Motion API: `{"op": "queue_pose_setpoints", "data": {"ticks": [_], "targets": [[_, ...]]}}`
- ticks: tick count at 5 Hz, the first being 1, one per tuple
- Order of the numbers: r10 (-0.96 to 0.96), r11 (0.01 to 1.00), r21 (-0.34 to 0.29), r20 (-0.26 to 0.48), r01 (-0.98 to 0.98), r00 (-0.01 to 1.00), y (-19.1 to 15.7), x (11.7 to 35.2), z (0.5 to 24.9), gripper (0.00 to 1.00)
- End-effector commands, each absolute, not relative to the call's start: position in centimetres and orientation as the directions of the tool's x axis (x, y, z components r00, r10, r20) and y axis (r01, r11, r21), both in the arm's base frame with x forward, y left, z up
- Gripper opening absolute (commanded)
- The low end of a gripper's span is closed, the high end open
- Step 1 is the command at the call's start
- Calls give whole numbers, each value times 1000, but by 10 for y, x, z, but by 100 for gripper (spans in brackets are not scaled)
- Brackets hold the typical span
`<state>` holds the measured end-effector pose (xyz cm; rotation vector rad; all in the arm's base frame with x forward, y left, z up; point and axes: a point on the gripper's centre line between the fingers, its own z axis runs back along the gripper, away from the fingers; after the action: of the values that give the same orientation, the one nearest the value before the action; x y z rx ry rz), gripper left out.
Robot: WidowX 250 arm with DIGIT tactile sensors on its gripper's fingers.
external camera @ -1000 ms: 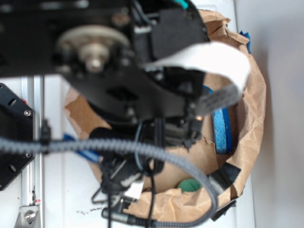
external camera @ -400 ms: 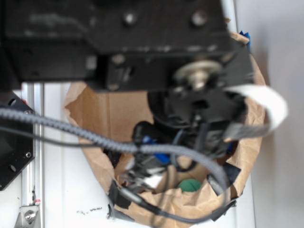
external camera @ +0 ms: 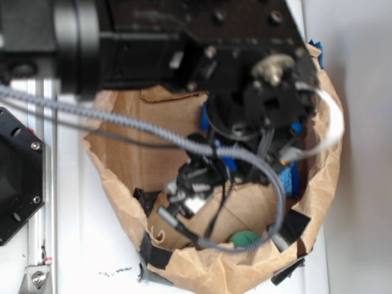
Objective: Grab the green ball.
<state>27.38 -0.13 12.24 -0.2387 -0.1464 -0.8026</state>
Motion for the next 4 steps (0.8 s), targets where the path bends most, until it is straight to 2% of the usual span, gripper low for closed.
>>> {"op": "queue_pose_setpoints", "data": {"ticks": [1,3,4], "targets": [[-758,608,-89,230,789,610,6,285,95,100],[-747,617,-50,278,785,604,-29,281,71,100],[-730,623,-32,334,781,596,-42,283,71,100]]}}
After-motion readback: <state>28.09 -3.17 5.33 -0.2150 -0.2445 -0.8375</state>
